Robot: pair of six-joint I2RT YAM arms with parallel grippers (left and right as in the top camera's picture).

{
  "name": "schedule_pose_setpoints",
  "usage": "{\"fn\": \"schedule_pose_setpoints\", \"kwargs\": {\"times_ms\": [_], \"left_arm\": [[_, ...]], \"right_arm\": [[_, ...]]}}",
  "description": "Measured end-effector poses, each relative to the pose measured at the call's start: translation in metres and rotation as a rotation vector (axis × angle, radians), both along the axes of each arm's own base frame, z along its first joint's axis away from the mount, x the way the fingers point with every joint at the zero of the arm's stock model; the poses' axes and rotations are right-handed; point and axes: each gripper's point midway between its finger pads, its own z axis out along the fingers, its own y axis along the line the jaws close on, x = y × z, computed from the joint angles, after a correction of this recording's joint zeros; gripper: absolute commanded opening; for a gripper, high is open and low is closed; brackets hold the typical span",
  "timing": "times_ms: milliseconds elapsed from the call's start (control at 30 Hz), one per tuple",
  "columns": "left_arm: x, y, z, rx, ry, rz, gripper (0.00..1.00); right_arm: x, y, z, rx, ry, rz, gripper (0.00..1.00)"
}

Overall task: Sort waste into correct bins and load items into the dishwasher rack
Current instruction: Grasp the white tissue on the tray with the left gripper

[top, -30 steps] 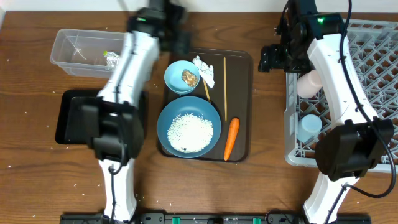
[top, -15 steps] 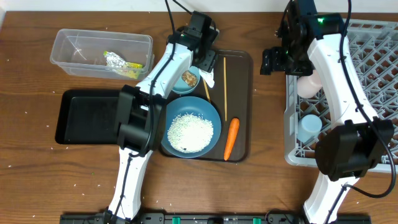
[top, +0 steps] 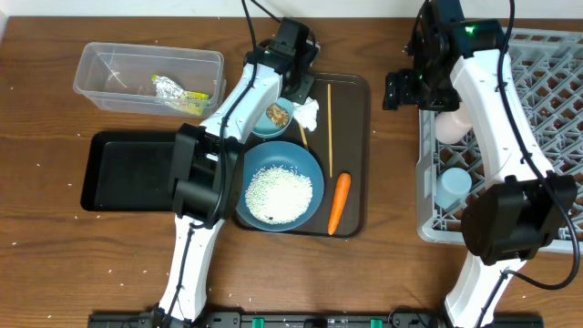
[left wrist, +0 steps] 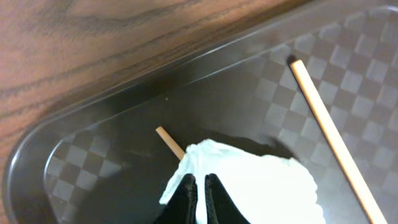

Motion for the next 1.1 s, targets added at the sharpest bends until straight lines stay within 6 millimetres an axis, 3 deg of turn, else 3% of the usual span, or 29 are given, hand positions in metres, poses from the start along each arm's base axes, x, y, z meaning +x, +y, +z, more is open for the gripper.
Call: {"fn": "schedule_pose_setpoints", "kwargs": {"times_ms": [233,400,600,900,1067,1100], "left_arm": [[0.000,0.000,0.000,-0.001,-0.001,0.002,0.07],[-0.008,-0.001,-0.003,-0.003,0.034,-0.006,0.39],[-0.028,-0.018,-0.009,-0.028,0.097,-0.051,0.42],[-0.056,-0.057,-0.019,-0.028,0.136,-0.138,0.40],[-0.056,-0.055,-0.025,-0.021,0.146,-0.131,0.19],[-0.056,-0.054,-0.026,-0.019,0.147,-0.132,0.08]], "right_arm": [[0.000,0.000,0.000,0.000,0.000,0.000,0.86],[0.000,0.000,0.000,0.000,0.000,0.000,0.87],[0.000,0.000,0.000,0.000,0.000,0.000,0.87],[-0.002,0.000,0.000,-0.001,0.007,0.000,0.87],[-0.002,0.000,0.000,-0.002,0.007,0.000,0.87],[-0.002,0.000,0.000,-0.002,0.007,0.000,0.87]]}}
